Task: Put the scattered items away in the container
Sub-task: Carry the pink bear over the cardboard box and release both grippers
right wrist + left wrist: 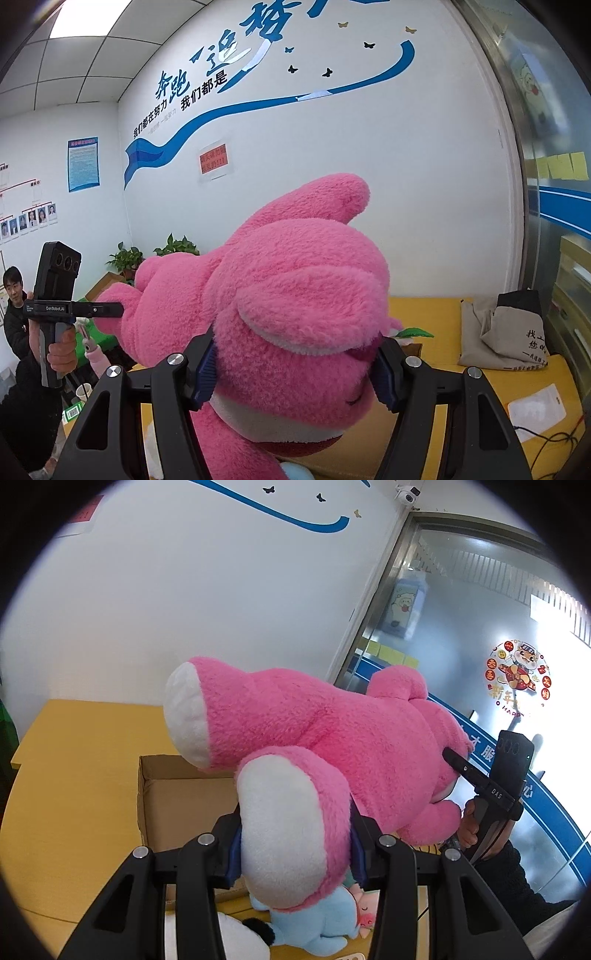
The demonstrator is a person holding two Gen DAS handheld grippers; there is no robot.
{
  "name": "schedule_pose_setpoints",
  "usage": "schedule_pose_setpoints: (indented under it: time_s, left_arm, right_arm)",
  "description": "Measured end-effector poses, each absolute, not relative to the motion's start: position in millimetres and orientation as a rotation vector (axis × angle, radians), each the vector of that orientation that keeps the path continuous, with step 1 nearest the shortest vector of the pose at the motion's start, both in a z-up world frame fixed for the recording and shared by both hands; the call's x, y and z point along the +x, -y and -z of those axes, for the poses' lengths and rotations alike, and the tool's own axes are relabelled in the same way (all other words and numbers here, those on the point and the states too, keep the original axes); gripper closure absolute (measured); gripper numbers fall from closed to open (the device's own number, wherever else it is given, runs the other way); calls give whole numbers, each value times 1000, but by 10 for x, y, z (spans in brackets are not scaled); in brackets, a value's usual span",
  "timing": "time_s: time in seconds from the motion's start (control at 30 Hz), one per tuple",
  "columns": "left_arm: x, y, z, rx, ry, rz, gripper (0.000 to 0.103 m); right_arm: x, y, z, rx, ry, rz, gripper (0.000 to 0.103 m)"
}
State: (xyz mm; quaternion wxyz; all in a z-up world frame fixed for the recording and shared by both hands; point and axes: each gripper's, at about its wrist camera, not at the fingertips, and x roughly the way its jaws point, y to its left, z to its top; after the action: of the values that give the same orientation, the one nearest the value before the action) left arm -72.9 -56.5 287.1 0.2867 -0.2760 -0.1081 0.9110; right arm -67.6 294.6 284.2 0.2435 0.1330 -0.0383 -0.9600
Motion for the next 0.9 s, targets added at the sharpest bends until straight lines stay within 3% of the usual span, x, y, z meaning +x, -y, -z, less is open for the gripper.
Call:
schedule_pose_setpoints:
  time_s: [0.3,0.6,0.77,0.9]
  left_arm:
    - [-1756,609,-2516,-836,341,-2395,60]
    - [-2887,605,-1476,-1002,440,-2345,60]
    - [-3384,610,-771,-1184,540,-2326,60]
    - [-3509,527,-343,-1367,498,-2325,60]
  right_arm:
    - [-1781,-3018,-2686,411,145,2634,31]
    - [-2935,-3221,-1594,628,304,2646,31]
    - [-3426,-3271,-1009,782,297,2666,31]
    - [-3663,-3274,-589,953,281,2646,31]
